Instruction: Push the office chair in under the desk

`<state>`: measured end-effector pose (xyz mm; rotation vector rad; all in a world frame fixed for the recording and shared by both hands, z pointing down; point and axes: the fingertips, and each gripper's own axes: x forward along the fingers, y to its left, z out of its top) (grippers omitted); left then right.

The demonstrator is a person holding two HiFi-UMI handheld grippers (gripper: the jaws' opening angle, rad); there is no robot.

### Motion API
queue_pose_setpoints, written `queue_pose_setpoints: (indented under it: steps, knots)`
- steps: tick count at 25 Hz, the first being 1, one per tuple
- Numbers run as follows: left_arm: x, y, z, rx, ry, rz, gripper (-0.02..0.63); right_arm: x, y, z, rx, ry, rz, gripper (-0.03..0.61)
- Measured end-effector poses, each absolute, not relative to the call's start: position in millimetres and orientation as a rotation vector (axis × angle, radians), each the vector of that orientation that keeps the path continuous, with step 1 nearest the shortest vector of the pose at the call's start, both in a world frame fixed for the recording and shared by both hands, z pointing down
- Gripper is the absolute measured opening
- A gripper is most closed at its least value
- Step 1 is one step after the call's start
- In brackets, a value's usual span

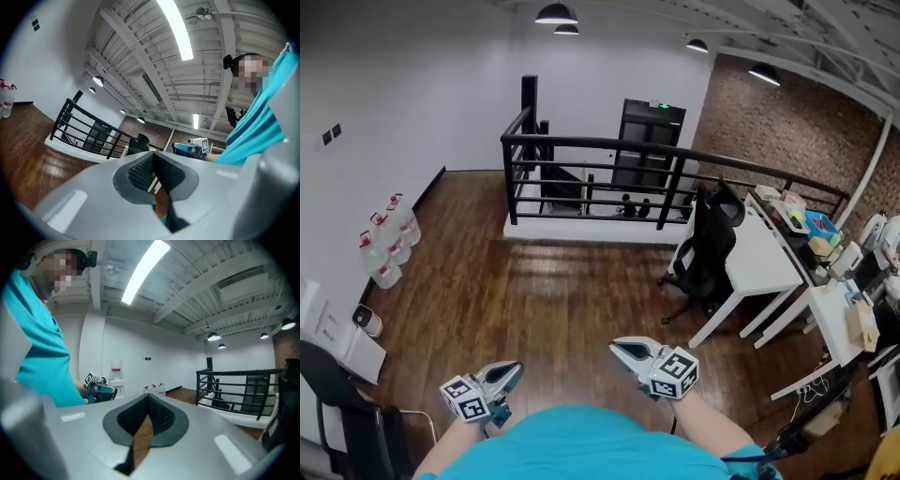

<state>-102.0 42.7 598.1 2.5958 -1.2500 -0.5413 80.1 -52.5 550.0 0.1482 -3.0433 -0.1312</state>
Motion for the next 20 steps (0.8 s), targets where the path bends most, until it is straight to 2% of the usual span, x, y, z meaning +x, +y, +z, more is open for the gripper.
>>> queue_pose_setpoints:
  steps: [6, 11, 20]
  knots:
    - [7, 97, 597, 2.569, -1.238, -0.566, 0.026, 187, 7, 554, 0.142, -3.047, -0.106, 0.000]
    - [80, 153, 574, 2.600, -1.205, -0.542, 0.026, 239, 57, 551, 0.103, -3.040, -0.064, 0.000]
    - [92, 279, 558, 2.585, -1.326, -0.577, 0.026, 261, 178, 537, 0.037, -3.062, -0.087, 0.000]
